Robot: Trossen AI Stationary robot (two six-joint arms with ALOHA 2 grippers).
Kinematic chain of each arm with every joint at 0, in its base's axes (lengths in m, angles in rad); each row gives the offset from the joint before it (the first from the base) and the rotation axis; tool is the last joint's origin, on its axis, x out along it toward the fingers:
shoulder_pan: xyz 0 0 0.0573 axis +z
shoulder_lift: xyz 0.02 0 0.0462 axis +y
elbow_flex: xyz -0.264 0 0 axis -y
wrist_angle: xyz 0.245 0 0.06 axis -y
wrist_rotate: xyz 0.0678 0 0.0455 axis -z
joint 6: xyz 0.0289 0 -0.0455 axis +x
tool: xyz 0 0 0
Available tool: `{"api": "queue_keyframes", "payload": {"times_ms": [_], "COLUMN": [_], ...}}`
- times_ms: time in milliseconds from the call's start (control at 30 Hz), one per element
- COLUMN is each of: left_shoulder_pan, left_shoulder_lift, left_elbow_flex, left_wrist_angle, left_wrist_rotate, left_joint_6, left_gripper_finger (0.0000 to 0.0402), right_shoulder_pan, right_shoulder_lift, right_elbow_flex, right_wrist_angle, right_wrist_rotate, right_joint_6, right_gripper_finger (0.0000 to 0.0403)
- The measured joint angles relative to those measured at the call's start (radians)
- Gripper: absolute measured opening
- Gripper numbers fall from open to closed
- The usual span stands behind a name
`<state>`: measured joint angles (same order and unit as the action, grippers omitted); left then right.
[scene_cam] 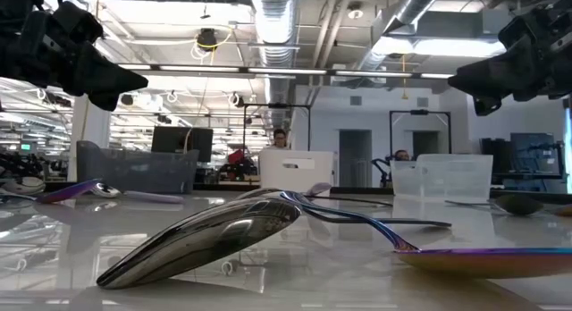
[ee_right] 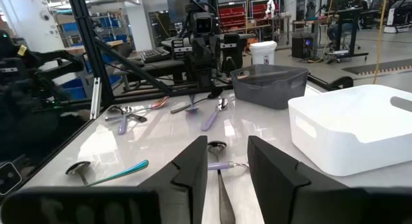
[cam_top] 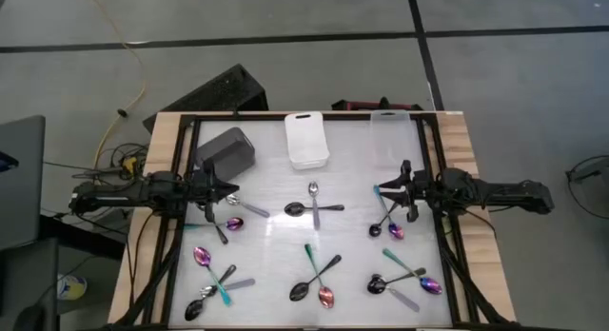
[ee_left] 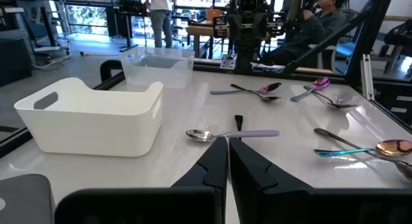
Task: Sort silverware by color (type)
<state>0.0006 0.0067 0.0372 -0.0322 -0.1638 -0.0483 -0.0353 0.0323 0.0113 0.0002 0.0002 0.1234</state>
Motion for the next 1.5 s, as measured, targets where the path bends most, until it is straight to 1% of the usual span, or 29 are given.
{"api": "queue_keyframes", "payload": {"times_ms": [800, 867, 1033, 1200, 1367, 1500], "left_shoulder_pan": [0.000, 0.000, 0.000, 0.000, 0.000, 0.001], "left_shoulder_lift": [0.000, 0.000, 0.000, 0.000, 0.000, 0.011], "left_elbow_flex": [0.000, 0.000, 0.000, -0.001, -0.022, -0.027], "left_wrist_angle": [0.000, 0.000, -0.004, 0.004, 0.073, 0.196], "left_wrist_rotate": [0.000, 0.003, 0.047, 0.009, -0.036, -0.070], "left_joint_6": [0.000, -0.030, -0.256, -0.277, -0.295, -0.200], "left_gripper_finger": [0.0000, 0.0000, 0.0000, 0.0000, 0.0000, 0.0000], "right_shoulder_pan": [0.000, 0.000, 0.000, 0.000, 0.000, 0.000], "right_shoulder_lift": [0.000, 0.000, 0.000, 0.000, 0.000, 0.000], "right_elbow_flex": [0.000, 0.000, 0.000, 0.000, 0.000, 0.000], "right_wrist_angle": [0.000, 0.000, 0.000, 0.000, 0.000, 0.000], "right_wrist_rotate": [0.000, 0.000, 0.000, 0.000, 0.000, 0.000], "right_joint_6": [0.000, 0.000, 0.000, 0.000, 0.000, 0.000], "right_gripper_finger": [0.0134, 0.0134, 0.0134, 0.0134, 0.0134, 0.0134]}}
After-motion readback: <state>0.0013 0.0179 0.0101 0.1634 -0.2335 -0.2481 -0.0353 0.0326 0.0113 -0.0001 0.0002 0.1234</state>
